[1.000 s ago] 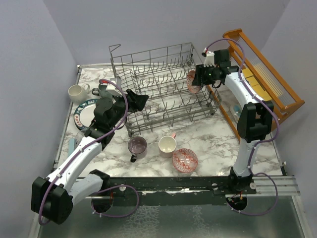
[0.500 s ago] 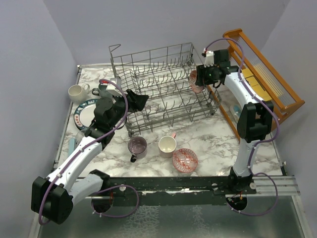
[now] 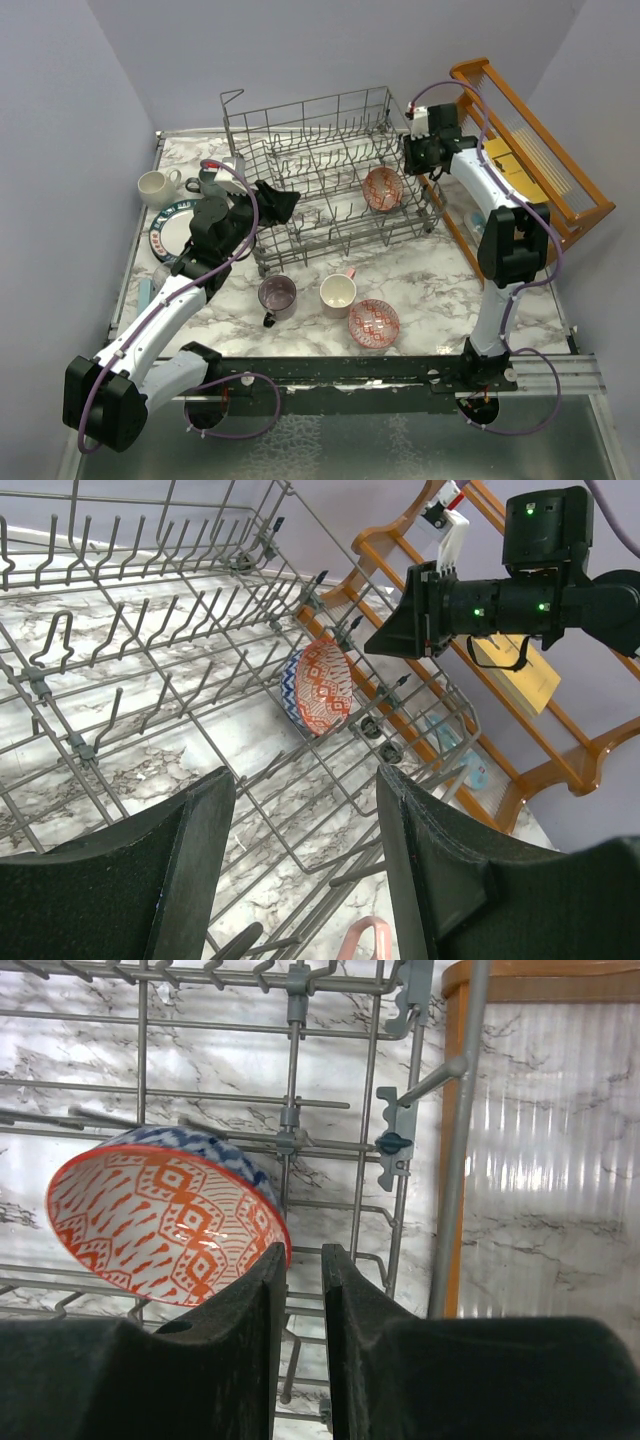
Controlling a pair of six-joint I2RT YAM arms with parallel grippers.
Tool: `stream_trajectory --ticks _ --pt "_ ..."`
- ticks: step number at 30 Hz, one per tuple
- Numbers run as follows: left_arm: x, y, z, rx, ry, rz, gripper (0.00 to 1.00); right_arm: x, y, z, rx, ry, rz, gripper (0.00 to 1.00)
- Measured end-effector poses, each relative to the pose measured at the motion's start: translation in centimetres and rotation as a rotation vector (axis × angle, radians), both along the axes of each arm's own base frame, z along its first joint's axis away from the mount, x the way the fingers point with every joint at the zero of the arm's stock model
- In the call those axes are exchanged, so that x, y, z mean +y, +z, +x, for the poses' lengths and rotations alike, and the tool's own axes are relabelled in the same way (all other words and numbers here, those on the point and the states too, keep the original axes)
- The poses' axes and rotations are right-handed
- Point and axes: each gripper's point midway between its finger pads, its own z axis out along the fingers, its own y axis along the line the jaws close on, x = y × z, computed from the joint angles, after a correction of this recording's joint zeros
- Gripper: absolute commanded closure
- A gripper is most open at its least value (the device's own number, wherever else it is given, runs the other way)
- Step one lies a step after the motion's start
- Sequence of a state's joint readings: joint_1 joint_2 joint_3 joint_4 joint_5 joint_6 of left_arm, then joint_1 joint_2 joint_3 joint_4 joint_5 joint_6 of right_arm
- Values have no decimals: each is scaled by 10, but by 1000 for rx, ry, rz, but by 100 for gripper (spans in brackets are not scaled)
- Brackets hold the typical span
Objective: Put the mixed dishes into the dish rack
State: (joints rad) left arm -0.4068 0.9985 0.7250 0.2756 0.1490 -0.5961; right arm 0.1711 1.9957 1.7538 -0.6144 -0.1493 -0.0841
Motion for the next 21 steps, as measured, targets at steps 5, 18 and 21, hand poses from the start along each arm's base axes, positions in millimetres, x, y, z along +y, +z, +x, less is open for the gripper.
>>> stream_trajectory --ticks 5,18,21 --pt "0 0 0 0 0 0 39 3 -7 -2 8 7 0 74" --pt "-4 1 -3 -2 -30 -10 39 27 -4 -3 -57 252 -17 34" --pt "-6 2 -4 -7 -41 -12 39 30 -8 -1 -61 287 -20 35"
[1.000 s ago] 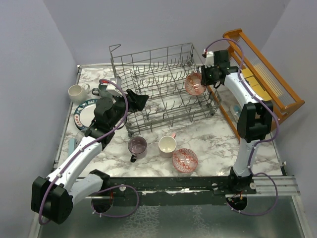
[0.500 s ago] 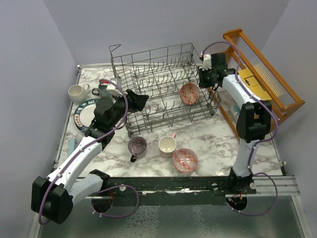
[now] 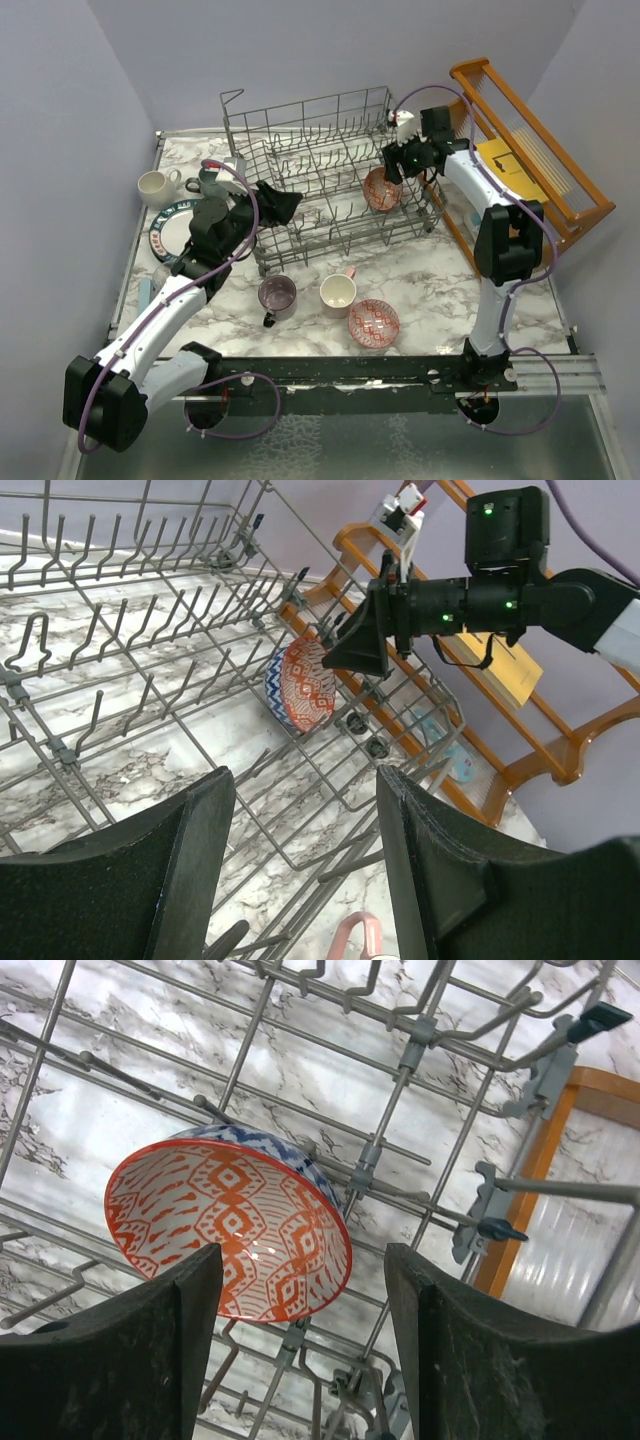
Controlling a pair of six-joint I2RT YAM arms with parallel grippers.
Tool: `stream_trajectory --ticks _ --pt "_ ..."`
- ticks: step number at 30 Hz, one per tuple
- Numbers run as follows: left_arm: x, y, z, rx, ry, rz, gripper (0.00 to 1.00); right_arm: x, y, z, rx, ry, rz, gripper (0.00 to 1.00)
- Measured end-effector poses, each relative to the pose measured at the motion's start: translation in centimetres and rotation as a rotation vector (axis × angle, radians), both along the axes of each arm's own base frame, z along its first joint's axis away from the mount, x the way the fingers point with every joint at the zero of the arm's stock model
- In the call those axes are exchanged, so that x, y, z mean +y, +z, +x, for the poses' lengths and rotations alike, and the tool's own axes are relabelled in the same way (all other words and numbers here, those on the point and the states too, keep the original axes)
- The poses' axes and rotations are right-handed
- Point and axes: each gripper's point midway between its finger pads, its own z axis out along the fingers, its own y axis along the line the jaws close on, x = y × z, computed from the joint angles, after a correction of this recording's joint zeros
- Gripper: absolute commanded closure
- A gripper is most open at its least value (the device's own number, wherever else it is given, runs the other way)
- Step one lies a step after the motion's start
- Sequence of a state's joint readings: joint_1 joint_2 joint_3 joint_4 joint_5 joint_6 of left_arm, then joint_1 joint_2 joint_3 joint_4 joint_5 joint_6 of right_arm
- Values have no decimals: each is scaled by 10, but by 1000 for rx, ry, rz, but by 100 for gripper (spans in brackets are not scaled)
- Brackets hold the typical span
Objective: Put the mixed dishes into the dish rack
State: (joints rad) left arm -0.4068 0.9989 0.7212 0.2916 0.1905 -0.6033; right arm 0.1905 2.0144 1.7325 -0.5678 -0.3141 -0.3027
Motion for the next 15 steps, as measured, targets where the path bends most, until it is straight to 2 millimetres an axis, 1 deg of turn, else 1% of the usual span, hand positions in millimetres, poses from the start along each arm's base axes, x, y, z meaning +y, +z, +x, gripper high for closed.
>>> stream_trajectory --ticks 1,4,6,7,8,10,12,15 --pt "-1 1 0 -2 -5 -1 39 2 -2 1 0 12 -1 36" --pt "-3 2 -1 -10 -16 -4 39 6 -10 5 7 34 -3 45" --pt "-5 2 -1 -11 -29 -5 39 8 -19 6 18 45 -10 49" --pt "-6 1 -1 -9 -35 -4 39 8 -23 6 27 48 -15 50" --pt "-7 0 -1 -9 -39 -4 39 7 -31 5 42 51 -21 54" --pt "-9 0 -1 -7 -51 -4 39 7 -40 4 62 53 -26 64" --pt "-10 0 -2 -12 -61 -5 39 7 -47 4 74 55 -30 76" --pt "-12 2 -4 -21 -76 -5 38 5 -50 6 68 55 -44 92"
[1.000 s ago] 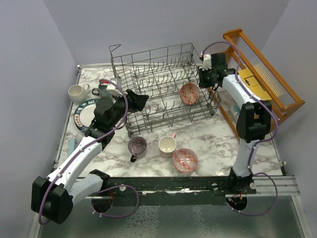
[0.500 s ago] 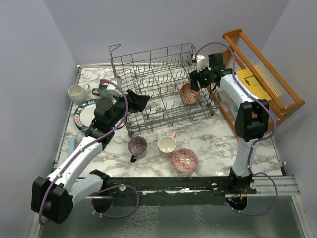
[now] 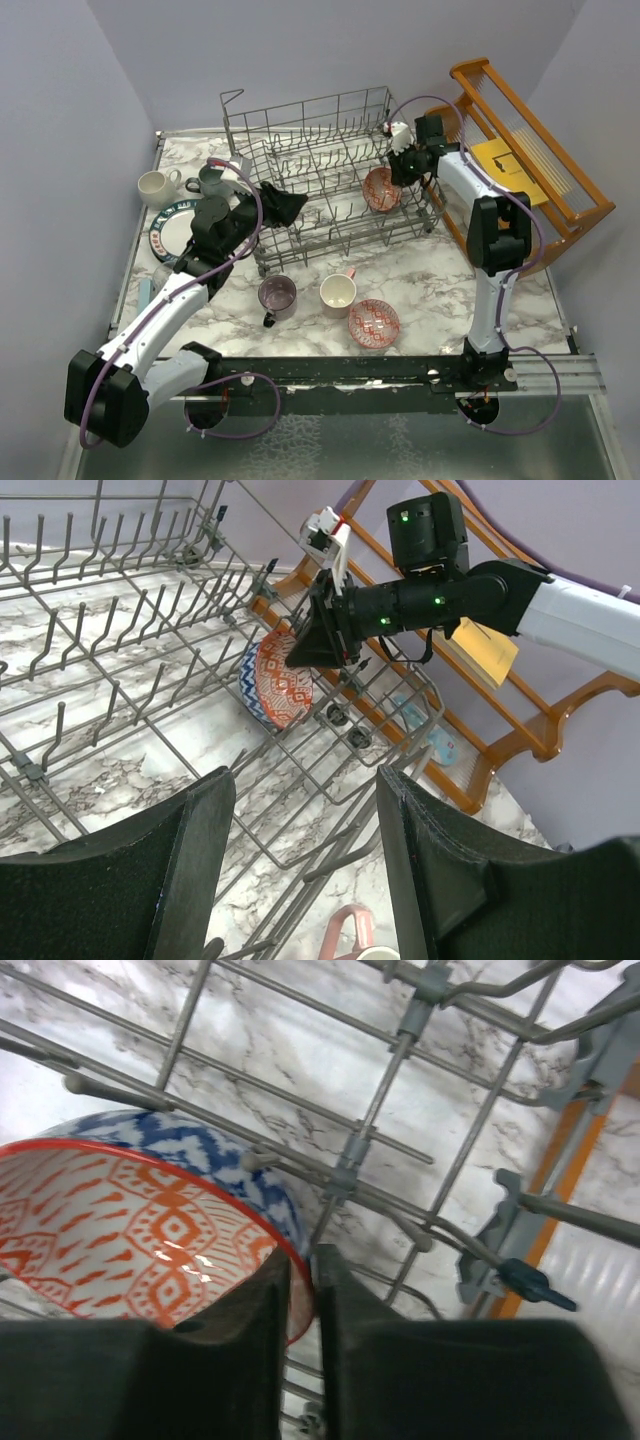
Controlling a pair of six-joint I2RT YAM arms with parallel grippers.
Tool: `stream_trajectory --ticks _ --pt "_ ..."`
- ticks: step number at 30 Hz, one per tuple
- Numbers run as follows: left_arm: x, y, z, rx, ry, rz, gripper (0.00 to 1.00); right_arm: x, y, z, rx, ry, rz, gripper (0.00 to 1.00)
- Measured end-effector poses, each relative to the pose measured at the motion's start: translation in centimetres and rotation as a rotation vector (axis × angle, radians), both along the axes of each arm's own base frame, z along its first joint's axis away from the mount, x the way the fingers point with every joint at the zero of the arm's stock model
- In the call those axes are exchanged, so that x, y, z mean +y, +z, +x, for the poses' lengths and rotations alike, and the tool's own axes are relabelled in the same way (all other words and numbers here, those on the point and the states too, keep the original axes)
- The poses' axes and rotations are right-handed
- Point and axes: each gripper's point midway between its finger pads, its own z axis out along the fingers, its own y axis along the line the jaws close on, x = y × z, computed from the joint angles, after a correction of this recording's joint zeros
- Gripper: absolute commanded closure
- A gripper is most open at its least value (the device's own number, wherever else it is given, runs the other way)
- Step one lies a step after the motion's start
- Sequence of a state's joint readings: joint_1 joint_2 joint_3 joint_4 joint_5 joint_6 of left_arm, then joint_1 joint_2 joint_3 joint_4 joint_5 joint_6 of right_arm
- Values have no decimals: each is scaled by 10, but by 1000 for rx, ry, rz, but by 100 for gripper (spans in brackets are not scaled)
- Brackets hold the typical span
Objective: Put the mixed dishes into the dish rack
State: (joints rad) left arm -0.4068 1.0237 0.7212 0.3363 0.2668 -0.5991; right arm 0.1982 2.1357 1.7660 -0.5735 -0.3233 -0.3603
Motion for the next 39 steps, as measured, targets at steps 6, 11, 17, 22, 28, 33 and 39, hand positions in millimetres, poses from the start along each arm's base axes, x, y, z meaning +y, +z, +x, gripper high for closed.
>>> stream_trajectory --ticks 6,11,17,22,28,33,39 --pt "-3 -4 0 -21 -30 41 36 -5 5 2 -14 -6 0 99" --pt "-7 2 8 -43 -54 122 35 -2 12 -2 -8 -5 18 99" --pt "-13 24 18 -94 -90 204 34 5 44 -8 -51 13 55 99" --pt "-18 21 24 -90 -128 272 31 15 114 -15 -177 43 136 99" --pt "-24 6 23 -131 -212 365 24 25 141 -24 -207 76 205 99" --pt "-35 3 36 -132 -312 473 24 32 152 -32 -199 96 251 99" --pt "-43 2 55 -114 -386 598 30 30 198 -51 -273 115 292 99"
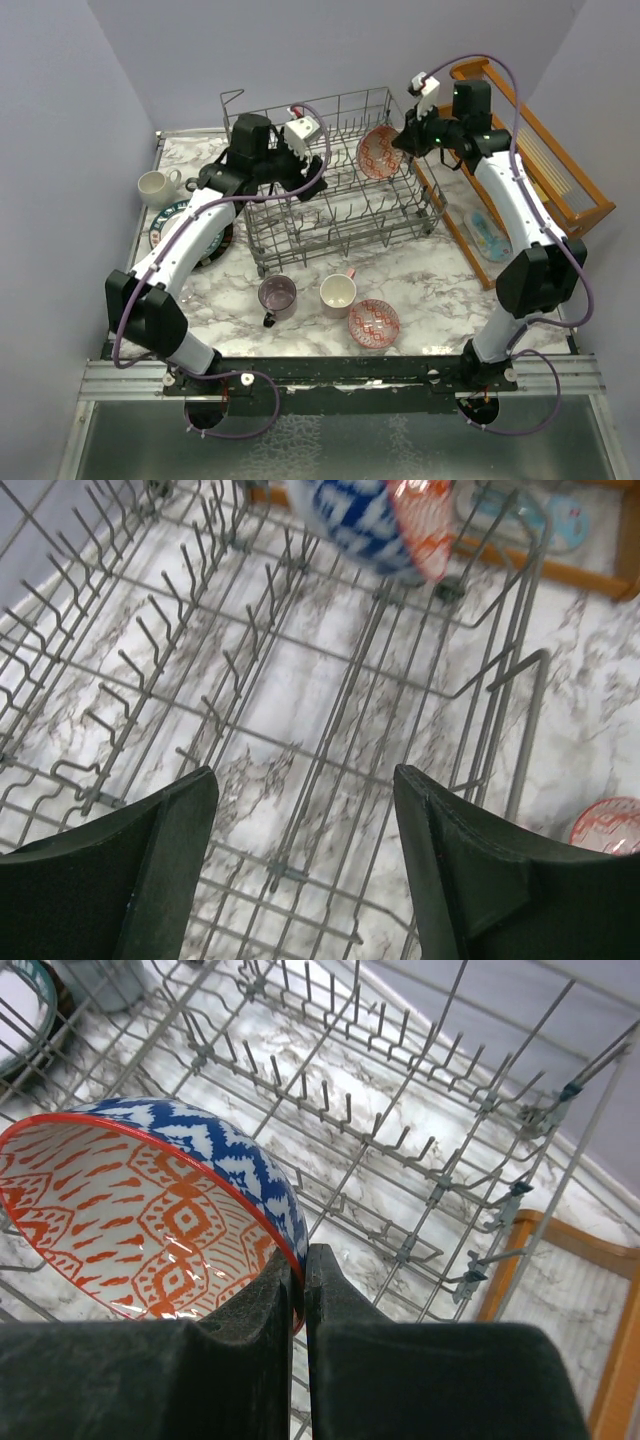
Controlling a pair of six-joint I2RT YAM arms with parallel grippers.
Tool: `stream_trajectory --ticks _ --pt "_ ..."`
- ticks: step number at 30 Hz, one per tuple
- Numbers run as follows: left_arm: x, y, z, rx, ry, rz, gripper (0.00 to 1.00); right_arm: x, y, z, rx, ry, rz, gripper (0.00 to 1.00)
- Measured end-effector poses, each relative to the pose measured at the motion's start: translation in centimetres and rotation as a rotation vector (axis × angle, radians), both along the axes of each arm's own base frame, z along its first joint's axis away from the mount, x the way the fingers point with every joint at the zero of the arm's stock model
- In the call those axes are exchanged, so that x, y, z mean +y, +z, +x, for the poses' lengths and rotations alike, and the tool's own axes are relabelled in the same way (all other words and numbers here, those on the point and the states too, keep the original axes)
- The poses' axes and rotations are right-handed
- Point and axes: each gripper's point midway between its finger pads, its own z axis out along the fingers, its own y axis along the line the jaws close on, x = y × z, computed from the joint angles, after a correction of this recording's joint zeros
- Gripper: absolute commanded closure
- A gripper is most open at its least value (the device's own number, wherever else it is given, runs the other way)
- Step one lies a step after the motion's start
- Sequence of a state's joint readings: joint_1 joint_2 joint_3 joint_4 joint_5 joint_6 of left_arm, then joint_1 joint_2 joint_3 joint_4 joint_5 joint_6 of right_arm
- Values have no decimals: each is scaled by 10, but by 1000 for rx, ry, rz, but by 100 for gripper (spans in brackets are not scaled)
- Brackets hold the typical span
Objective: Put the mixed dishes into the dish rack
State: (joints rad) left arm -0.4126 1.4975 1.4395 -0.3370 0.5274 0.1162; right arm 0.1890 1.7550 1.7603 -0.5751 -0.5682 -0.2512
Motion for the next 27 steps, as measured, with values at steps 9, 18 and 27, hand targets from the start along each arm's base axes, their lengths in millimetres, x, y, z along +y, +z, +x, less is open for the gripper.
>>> stream_trajectory --ticks 9,18,27 --pt "9 -69 17 135 -11 237 41 -25 18 -10 -25 -26 45 99" --pt "9 -127 17 264 -54 323 42 -25 -7 -17 42 -15 49 99" --pt "1 -143 12 300 -99 321 49 -24 -10 -19 50 -3 57 99"
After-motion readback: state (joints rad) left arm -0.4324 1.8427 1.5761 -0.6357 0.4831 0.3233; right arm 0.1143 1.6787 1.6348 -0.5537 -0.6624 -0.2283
